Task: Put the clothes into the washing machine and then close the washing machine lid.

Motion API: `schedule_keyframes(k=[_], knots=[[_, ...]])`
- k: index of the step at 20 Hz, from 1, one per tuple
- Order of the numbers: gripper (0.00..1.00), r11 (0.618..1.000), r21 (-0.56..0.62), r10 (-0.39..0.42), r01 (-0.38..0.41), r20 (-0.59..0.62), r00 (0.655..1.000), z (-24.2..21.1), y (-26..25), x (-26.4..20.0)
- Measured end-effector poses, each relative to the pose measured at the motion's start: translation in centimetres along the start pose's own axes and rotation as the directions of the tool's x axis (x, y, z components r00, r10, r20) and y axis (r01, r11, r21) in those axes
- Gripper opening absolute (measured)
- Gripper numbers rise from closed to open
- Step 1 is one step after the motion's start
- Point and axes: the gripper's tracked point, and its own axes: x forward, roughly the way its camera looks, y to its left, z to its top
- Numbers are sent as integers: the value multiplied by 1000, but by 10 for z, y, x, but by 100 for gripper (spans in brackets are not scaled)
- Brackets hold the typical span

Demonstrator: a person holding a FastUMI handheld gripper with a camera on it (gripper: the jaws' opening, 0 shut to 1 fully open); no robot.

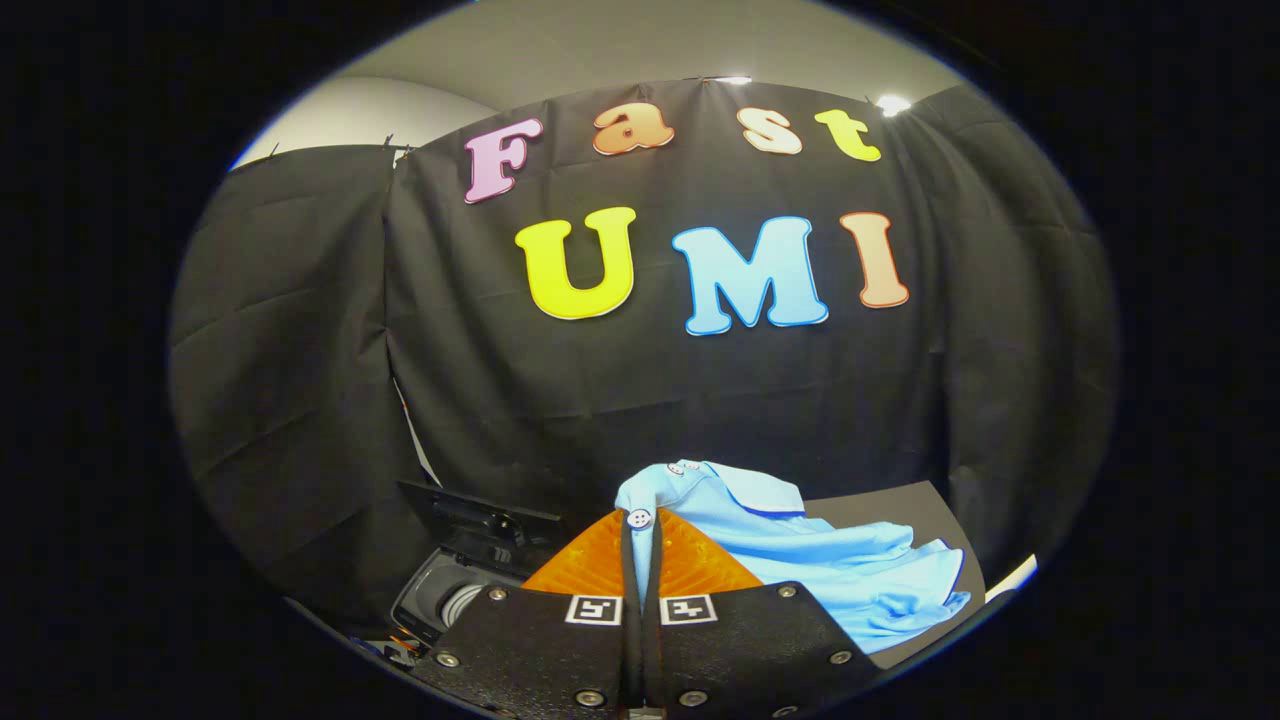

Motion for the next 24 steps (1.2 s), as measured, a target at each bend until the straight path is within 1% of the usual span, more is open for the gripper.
schedule_keyframes(k=[4, 9, 17, 24], knots=[[0, 999, 0, 45, -45, 4, 999, 6, 32, -1], [0, 995, -13, 104, -103, 40, 994, 16, 77, -3], [0, 984, -53, 174, -173, 15, 985, 9, 145, 8], [0, 968, -69, 243, -243, -5, 970, 1, 210, 21]])
